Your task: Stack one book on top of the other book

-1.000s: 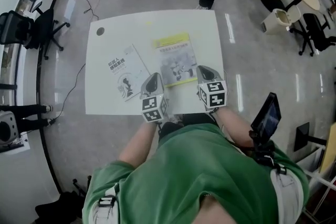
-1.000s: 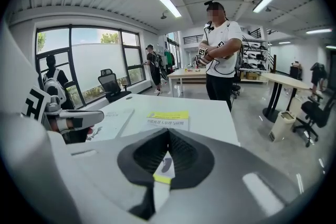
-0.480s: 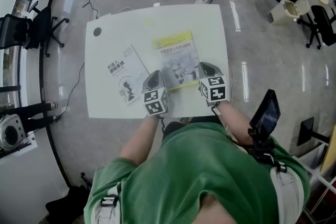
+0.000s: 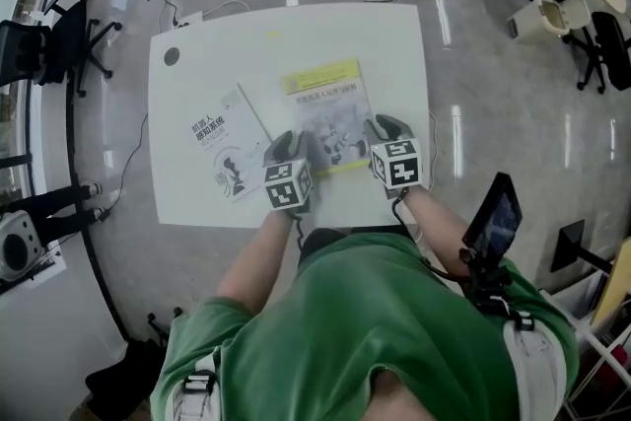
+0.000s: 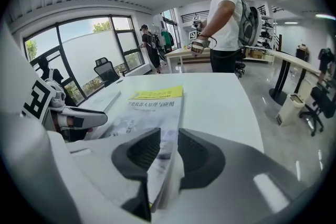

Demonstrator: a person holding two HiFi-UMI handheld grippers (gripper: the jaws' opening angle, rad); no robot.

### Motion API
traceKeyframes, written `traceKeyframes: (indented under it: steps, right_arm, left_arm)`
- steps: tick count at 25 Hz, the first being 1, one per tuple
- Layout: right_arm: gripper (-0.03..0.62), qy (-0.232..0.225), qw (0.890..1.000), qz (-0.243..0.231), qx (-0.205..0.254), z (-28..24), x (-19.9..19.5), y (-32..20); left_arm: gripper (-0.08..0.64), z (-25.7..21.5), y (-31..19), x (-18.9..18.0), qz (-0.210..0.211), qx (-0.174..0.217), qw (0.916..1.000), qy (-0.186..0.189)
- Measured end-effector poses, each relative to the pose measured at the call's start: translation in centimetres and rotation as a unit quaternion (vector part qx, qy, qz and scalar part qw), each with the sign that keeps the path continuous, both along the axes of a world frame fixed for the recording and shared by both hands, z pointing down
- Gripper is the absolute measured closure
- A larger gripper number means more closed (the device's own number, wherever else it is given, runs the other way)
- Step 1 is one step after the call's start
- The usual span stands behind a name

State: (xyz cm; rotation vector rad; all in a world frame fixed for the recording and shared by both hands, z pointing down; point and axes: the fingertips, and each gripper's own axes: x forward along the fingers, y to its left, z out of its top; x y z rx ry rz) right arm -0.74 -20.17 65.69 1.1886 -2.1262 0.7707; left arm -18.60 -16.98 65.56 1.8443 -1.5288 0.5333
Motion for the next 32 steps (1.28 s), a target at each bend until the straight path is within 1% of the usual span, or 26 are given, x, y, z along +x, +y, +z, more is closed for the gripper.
traceKeyframes:
  steps: [7, 11, 16, 19, 22, 25, 28, 29, 30, 32]
  right_arm:
    - [0.423, 0.004, 0.999, -0.016, -0.038, 2.8, -0.2, -1.0]
    - [0.420, 0.002, 0.999, -0.024, -0.042, 2.7, -0.7, -0.5]
    - [0.420, -0.005, 0.999, -0.022, -0.045, 2.7, -0.8, -0.4]
    - [0.420, -0.018, 0.998, -0.021, -0.054, 2.8, -0.9, -0.1]
    - [0.420, -0.021, 0.998, -0.030, -0.058, 2.8, -1.1, 0.0]
    - [0.420, -0.019, 0.997, -0.036, -0.059, 2.9, -1.3, 0.0]
    - [0.423, -0.020, 0.997, -0.042, -0.063, 2.9, -1.5, 0.1]
    - [0.434, -0.019, 0.997, -0.044, -0.064, 2.9, -1.6, 0.0]
    - [0.443, -0.019, 0.997, -0.045, -0.065, 2.9, -1.6, 0.0]
    - [0.443, -0.021, 0.996, -0.047, -0.068, 3.0, -1.6, 0.0]
  left_arm:
    - [0.364, 2.0, -0.9, 0.8, 0.002, -0.039, 0.9992, 0.013]
    - [0.331, 2.1, -0.5, 0.9, 0.010, -0.058, 0.9980, 0.023]
    - [0.328, 2.5, -0.6, 1.1, 0.021, -0.076, 0.9965, 0.026]
    - [0.328, 2.5, -0.4, 1.2, 0.020, -0.086, 0.9953, 0.040]
    - [0.293, 2.6, -0.6, 1.7, 0.022, -0.095, 0.9937, 0.056]
    - [0.293, 2.6, -0.7, 1.6, 0.013, -0.094, 0.9936, 0.061]
    - [0.296, 2.5, -0.9, 1.4, -0.012, -0.096, 0.9926, 0.074]
    - [0.302, 2.5, -0.9, 1.3, -0.019, -0.098, 0.9918, 0.080]
    - [0.319, 2.6, -1.0, 1.4, -0.023, -0.101, 0.9905, 0.090]
    - [0.328, 2.7, -1.0, 1.5, -0.024, -0.111, 0.9860, 0.122]
